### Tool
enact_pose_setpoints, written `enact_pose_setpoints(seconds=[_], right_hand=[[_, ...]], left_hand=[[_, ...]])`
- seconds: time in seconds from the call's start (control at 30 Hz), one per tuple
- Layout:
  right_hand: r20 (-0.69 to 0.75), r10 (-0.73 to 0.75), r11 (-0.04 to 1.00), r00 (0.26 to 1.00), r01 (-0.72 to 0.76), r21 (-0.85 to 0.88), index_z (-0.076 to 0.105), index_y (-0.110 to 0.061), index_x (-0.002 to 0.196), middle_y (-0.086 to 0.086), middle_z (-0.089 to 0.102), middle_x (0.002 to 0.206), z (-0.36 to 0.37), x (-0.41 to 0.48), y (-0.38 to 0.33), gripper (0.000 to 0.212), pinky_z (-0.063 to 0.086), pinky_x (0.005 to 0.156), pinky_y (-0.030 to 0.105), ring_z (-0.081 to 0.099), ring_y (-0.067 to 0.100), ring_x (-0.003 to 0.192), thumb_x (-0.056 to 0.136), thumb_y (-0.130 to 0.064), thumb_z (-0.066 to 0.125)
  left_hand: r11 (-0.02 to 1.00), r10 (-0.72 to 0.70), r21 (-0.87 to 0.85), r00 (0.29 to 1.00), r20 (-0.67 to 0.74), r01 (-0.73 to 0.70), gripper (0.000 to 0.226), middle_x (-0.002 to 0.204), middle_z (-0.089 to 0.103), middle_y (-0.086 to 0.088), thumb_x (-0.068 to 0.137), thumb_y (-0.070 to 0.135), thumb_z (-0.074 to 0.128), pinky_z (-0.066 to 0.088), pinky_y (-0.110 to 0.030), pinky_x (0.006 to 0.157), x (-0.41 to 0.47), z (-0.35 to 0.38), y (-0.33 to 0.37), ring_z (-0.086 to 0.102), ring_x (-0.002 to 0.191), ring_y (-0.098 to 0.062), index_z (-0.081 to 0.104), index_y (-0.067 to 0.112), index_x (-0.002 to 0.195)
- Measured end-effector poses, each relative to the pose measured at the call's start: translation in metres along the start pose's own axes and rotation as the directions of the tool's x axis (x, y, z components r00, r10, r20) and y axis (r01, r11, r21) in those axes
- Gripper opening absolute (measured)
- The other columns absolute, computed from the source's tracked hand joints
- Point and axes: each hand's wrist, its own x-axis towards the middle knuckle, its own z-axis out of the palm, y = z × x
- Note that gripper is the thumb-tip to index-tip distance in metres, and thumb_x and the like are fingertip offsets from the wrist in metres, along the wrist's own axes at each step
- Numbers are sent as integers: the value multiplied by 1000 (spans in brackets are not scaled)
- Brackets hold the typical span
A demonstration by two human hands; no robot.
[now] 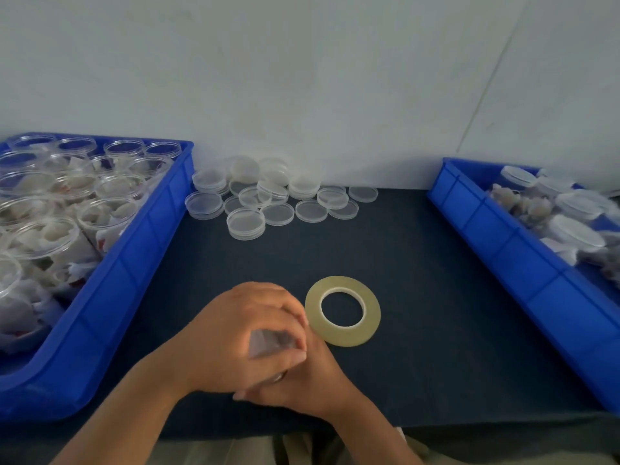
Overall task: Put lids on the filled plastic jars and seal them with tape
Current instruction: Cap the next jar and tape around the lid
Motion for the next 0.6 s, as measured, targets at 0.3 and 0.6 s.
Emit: enact_pose_setpoints(seconds=[0.3,0.6], right_hand=[[-108,1,966,994,-29,-258,43,-44,140,-28,51,131,5,-2,-17,66,59,86,31,60,1,115,83,-55,75],[67,43,996,997,-48,70,52,-29,146,-7,64,135,-6,-3,-14,92,55,98,52,64,21,126,68,-17,98]], left_hand=[[824,-498,235,857,-134,516,82,145,26,30,75,94,27,39,-23,100,-3,29,31,32,136,1,20,54,146],[999,-42,29,996,79,40,49,146,50,32,81,78,72,42,-33,108,-22,-7,-15,42,143,2,62,60,126]])
